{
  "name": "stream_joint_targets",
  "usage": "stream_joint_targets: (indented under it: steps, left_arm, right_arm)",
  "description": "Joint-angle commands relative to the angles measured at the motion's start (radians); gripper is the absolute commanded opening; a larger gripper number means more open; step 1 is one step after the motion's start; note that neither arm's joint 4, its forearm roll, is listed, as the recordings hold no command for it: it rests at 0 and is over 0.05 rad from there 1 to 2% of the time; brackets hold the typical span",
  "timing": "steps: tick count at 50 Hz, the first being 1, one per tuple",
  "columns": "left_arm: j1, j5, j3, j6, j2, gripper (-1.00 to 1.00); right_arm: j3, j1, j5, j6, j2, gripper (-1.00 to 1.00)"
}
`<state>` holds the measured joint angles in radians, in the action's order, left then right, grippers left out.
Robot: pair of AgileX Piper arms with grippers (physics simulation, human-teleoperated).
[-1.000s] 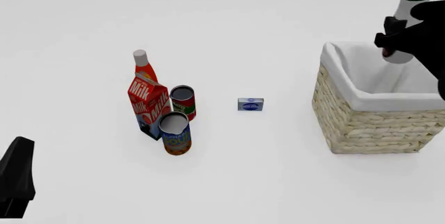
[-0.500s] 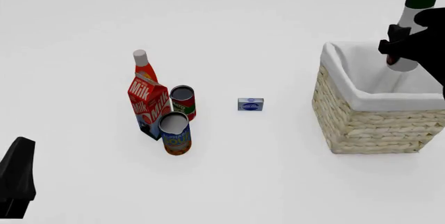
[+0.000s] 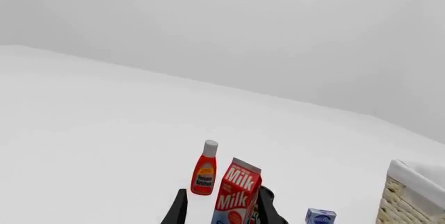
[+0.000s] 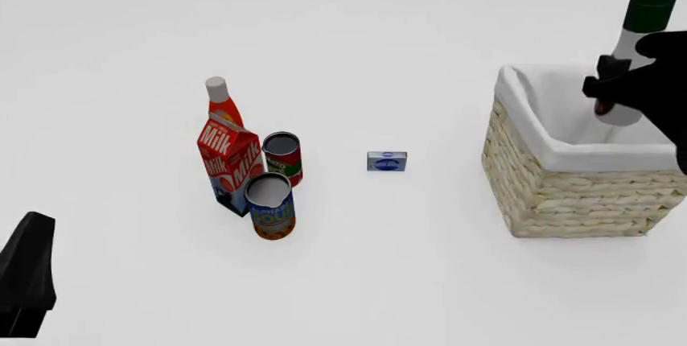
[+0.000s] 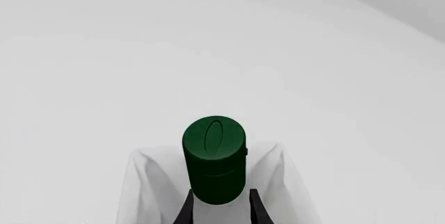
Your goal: Pick the salad dressing and place it in the basket.
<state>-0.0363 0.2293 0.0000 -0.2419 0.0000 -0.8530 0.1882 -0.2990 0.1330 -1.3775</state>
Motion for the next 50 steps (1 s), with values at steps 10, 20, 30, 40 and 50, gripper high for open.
stream_joint_targets:
  steps: [10, 20, 30, 40, 50]
  left_arm:
    - [0.021, -0.003, 0.0, 0.164, 0.0, 1.0]
    - [0.02, -0.003, 0.0, 0.164, 0.0, 1.0]
    - [0.021, -0.004, 0.0, 0.162, 0.0, 1.0]
    - [0.02, -0.004, 0.0, 0.163, 0.0, 1.0]
    - [0.021, -0.004, 0.0, 0.163, 0.0, 1.0]
  right_arm:
    - [0.0, 0.005, -0.022, -0.033, -0.033, -1.0]
    - [0.003, 0.005, -0.023, -0.037, -0.032, -1.0]
    - [-0.001, 0.007, -0.013, -0.044, -0.025, 1.0]
    - [-0.001, 0.011, -0.011, -0.04, -0.018, 1.0]
    - [-0.003, 0.006, -0.005, -0.042, -0.012, 1.0]
